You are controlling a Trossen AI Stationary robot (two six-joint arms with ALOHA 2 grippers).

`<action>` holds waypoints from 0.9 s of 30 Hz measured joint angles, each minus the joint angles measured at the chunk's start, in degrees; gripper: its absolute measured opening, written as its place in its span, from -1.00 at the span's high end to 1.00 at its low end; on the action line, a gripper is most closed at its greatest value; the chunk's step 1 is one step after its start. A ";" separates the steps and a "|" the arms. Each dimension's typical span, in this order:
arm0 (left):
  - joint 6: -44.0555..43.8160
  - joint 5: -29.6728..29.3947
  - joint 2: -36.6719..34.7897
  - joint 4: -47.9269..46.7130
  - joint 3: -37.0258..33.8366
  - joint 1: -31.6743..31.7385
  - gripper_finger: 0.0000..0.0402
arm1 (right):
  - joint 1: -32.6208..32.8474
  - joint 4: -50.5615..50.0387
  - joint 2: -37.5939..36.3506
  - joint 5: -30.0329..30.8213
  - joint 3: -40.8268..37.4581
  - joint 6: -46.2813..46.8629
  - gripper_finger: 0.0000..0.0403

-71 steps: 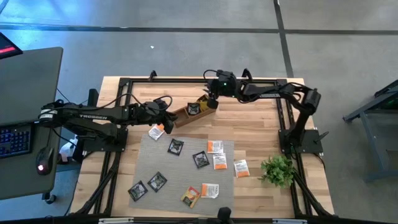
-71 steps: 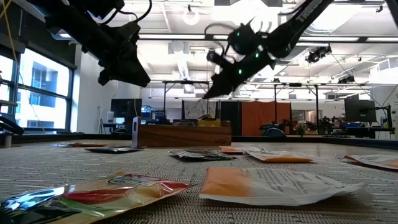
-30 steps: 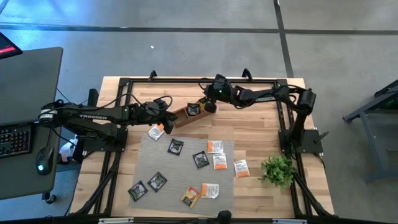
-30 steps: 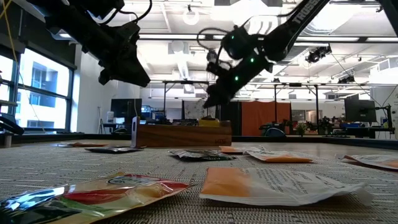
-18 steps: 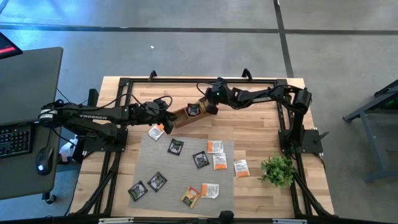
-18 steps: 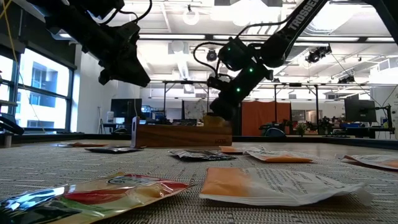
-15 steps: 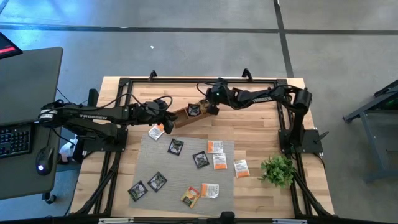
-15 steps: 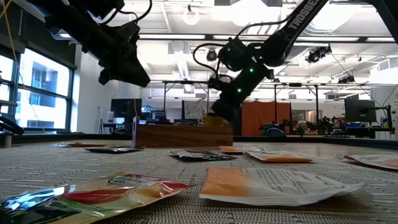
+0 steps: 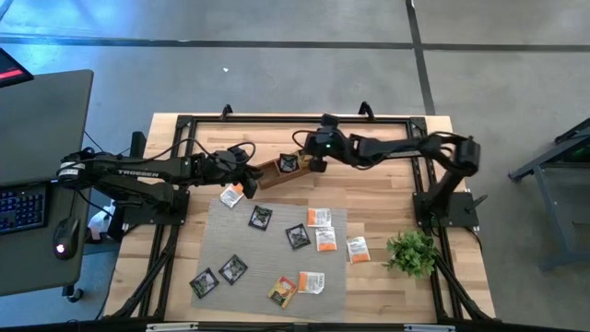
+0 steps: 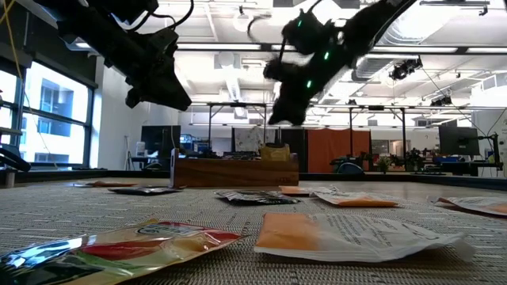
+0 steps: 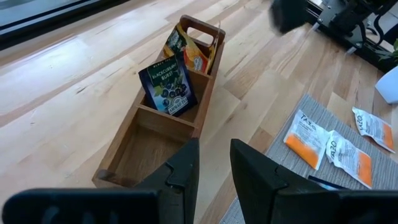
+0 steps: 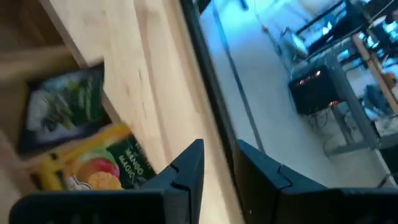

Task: Pick & Place Tea
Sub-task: Put the violet tea bag into the middle section of the wooden organizer

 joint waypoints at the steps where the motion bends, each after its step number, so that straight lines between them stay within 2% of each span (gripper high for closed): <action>1: 0.00 0.00 0.00 0.02 0.00 0.00 0.55 | 0.64 -1.04 -1.94 -0.84 0.02 0.00 0.59; 3: 0.02 0.00 0.00 0.00 -0.01 0.00 0.55 | 2.27 -3.77 -5.59 -5.31 0.11 0.12 0.59; 9: 0.04 0.02 0.00 0.04 0.00 0.00 0.55 | 6.87 -9.98 -13.90 -27.85 0.11 10.29 0.59; 14: 0.12 0.76 0.00 0.00 0.00 0.00 0.55 | 12.16 -15.45 -15.97 -38.18 0.15 13.05 0.59; 17: 0.13 1.87 0.00 0.02 -0.01 0.00 0.55 | 16.06 -17.34 -14.74 -39.06 0.04 12.83 0.59; 21: 0.12 3.26 0.00 0.07 0.00 0.00 0.55 | 20.82 -17.43 -11.17 -36.06 -0.02 12.72 0.58; 27: -0.04 7.07 0.00 0.17 0.00 0.00 0.55 | 24.61 -13.80 -4.45 -36.04 -0.02 13.41 0.43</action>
